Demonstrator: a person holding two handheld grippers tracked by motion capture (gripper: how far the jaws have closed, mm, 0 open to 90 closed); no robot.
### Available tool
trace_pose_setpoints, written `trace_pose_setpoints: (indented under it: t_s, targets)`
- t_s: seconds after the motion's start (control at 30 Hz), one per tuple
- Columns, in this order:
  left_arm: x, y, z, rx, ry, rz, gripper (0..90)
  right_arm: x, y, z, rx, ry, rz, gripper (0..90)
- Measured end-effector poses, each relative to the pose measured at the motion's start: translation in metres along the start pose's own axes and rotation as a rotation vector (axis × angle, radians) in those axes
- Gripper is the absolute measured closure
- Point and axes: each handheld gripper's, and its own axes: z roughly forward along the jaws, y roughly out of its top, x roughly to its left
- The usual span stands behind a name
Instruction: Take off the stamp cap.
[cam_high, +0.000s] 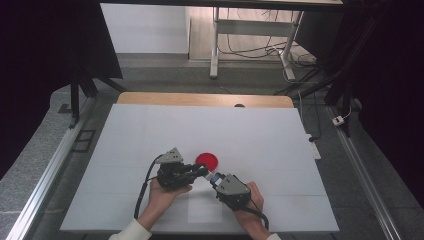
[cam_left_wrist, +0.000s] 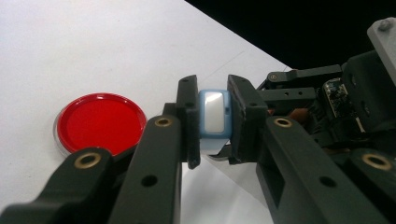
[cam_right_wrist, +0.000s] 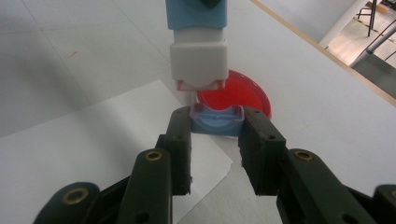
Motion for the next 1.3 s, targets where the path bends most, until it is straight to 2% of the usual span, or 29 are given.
trace_pose_setpoints:
  t_s: [0.3, 0.6, 0.77, 0.9, 1.13, 1.3]
  targets:
    - [0.001, 0.0, -0.001, -0.006, 0.002, -0.002, 75.9, -0.001, -0.001, -0.001, 0.002, 0.001, 0.01, 64.7]
    - [0.002, 0.0, -0.002, -0.005, 0.005, -0.002, 75.8, -0.008, -0.007, -0.006, 0.009, -0.005, 0.031, 64.6]
    - [0.001, 0.0, -0.002, -0.006, 0.005, 0.001, 75.8, -0.017, -0.014, -0.013, 0.005, -0.01, 0.063, 64.6]
    - [0.001, 0.0, -0.002, -0.004, 0.004, 0.002, 75.8, -0.026, -0.02, -0.021, 0.007, -0.016, 0.112, 64.6]
    - [0.001, 0.0, -0.002, -0.001, 0.003, 0.003, 75.8, -0.04, -0.033, -0.034, 0.003, -0.032, 0.149, 64.6]
    - [0.001, 0.0, -0.002, 0.003, 0.001, 0.005, 75.8, -0.047, -0.041, -0.042, 0.018, -0.055, 0.144, 64.6]
